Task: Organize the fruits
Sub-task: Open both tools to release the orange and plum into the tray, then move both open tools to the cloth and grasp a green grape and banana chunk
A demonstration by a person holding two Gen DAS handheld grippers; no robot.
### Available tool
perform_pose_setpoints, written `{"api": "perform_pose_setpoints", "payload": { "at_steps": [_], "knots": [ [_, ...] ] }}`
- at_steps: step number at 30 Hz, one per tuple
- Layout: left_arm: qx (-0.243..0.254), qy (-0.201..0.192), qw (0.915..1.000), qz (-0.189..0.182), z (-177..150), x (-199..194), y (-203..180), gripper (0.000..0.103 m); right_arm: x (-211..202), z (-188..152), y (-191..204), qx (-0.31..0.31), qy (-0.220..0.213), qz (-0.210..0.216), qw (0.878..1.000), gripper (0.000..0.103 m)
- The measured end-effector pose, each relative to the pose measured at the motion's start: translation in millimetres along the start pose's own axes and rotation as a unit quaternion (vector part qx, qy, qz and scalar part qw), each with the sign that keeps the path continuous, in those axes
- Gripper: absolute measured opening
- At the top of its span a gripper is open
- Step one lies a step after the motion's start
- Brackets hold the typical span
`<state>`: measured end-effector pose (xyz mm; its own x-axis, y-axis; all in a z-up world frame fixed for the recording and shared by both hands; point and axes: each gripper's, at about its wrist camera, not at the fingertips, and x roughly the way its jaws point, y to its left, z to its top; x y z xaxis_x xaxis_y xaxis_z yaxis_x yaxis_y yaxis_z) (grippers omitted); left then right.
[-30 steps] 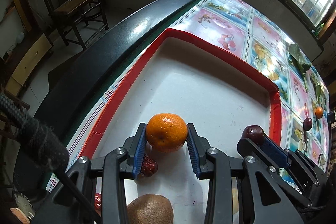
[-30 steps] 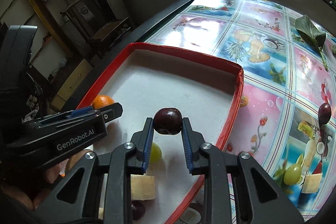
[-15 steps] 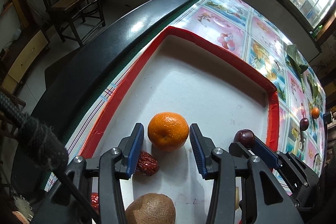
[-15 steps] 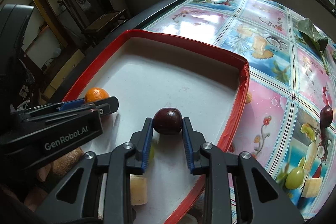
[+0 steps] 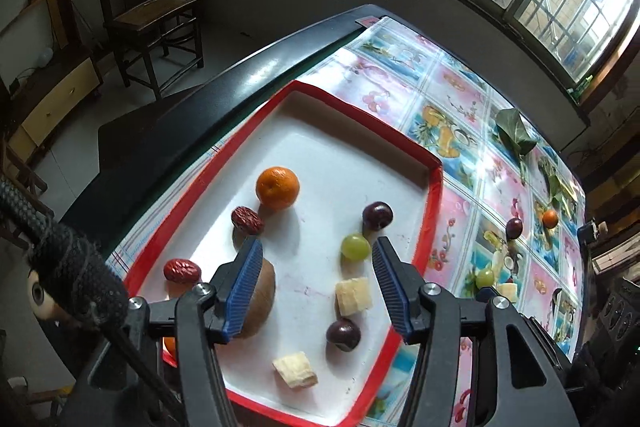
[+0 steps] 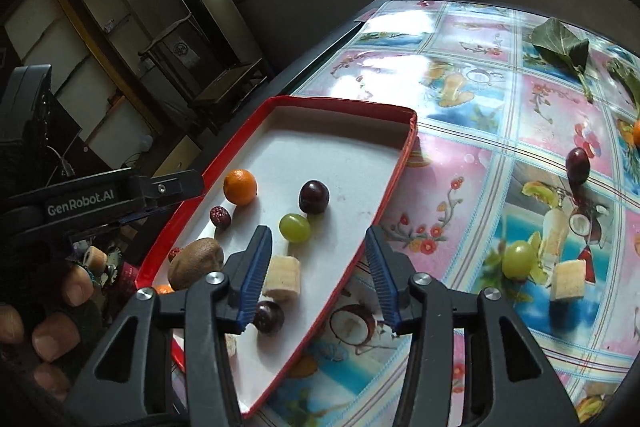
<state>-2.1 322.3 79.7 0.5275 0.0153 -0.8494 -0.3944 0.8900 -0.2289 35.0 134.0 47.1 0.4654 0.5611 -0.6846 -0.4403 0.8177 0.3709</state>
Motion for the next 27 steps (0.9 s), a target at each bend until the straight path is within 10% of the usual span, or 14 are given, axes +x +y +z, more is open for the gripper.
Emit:
{"api": "perform_pose_setpoints", "payload": {
  "at_steps": [14, 27],
  "knots": [
    [0.107, 0.02, 0.994, -0.007, -60, 5, -131, 0.059, -125, -60, -159, 0.135, -0.049, -0.045, 0.989, 0.051],
    [0.157, 0.054, 0.9861, -0.005, -89, 33, -126, 0.058, -115, -64, -159, 0.096, -0.037, -0.067, 0.992, 0.051]
  ]
}}
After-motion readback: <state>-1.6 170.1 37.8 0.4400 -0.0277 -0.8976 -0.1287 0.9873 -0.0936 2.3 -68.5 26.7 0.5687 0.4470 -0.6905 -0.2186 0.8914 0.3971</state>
